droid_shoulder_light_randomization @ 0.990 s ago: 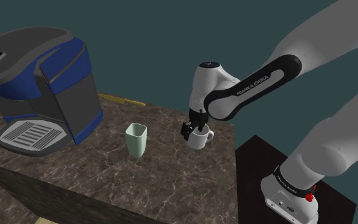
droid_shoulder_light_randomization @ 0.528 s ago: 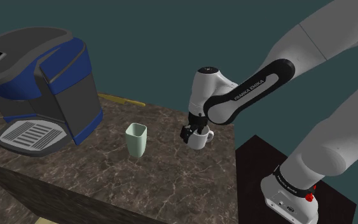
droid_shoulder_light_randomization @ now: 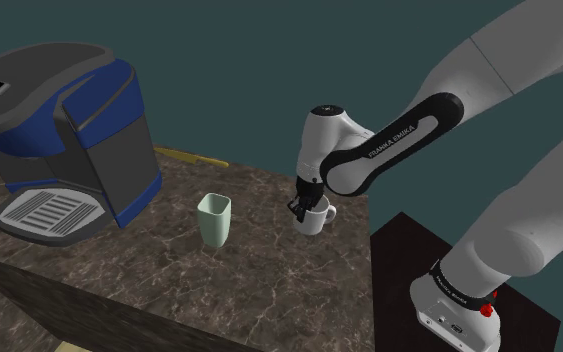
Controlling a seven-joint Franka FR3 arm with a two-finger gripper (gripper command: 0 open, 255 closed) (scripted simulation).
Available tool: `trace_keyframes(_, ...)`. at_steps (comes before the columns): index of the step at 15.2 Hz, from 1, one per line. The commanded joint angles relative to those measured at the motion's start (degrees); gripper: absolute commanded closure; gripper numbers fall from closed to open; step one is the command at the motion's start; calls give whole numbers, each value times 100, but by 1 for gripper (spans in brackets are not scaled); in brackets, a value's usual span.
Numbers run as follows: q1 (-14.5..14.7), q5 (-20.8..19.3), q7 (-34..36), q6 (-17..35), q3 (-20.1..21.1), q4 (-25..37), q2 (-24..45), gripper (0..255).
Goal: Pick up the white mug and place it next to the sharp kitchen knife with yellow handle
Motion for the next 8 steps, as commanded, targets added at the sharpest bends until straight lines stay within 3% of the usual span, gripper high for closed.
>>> trace_keyframes(1,-1,0,0,0,-1,-1,1,255)
trace_keyframes(5,-1,-2,1,2,-1,-1,3,255)
trace_keyframes(8,27,144,-107,-276,-19,47,-243,255)
